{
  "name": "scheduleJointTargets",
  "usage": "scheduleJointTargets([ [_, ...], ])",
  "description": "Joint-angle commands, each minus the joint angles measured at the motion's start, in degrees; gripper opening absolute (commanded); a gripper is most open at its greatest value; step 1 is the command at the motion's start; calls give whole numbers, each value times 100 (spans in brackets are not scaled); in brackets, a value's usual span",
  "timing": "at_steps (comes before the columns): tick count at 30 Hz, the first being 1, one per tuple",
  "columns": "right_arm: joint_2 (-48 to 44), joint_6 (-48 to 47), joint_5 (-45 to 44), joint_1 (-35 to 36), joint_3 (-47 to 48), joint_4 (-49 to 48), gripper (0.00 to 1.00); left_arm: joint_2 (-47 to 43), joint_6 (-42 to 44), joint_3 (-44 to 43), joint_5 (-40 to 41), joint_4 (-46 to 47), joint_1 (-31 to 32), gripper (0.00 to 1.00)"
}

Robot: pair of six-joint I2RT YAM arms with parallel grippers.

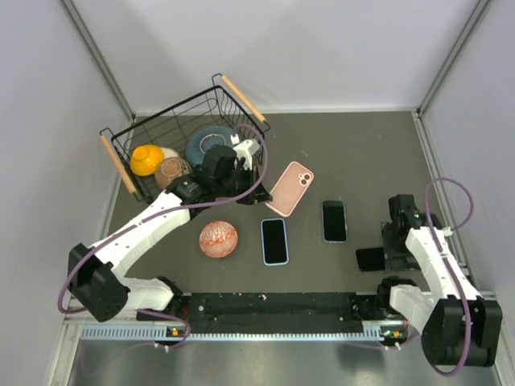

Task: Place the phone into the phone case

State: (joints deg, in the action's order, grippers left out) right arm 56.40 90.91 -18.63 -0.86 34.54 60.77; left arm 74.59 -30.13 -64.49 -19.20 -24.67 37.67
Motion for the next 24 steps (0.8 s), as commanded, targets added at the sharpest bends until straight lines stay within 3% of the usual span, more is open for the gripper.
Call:
scheduleJointTargets([
  [1, -104, -451, 96, -352, -202, -513, 99, -243, -28, 33, -5, 181, 12, 0],
  [10, 1118, -619, 1090, -573, -246, -909, 99, -164, -63, 24, -13, 243, 21, 0],
  [20, 1321, -416, 976, -573, -510, -1085, 98, -93, -54, 68, -40, 313, 12, 0],
  [24, 1321, -452, 853, -564, -545, -1155, 89, -58, -89, 77, -49, 340, 4, 0],
])
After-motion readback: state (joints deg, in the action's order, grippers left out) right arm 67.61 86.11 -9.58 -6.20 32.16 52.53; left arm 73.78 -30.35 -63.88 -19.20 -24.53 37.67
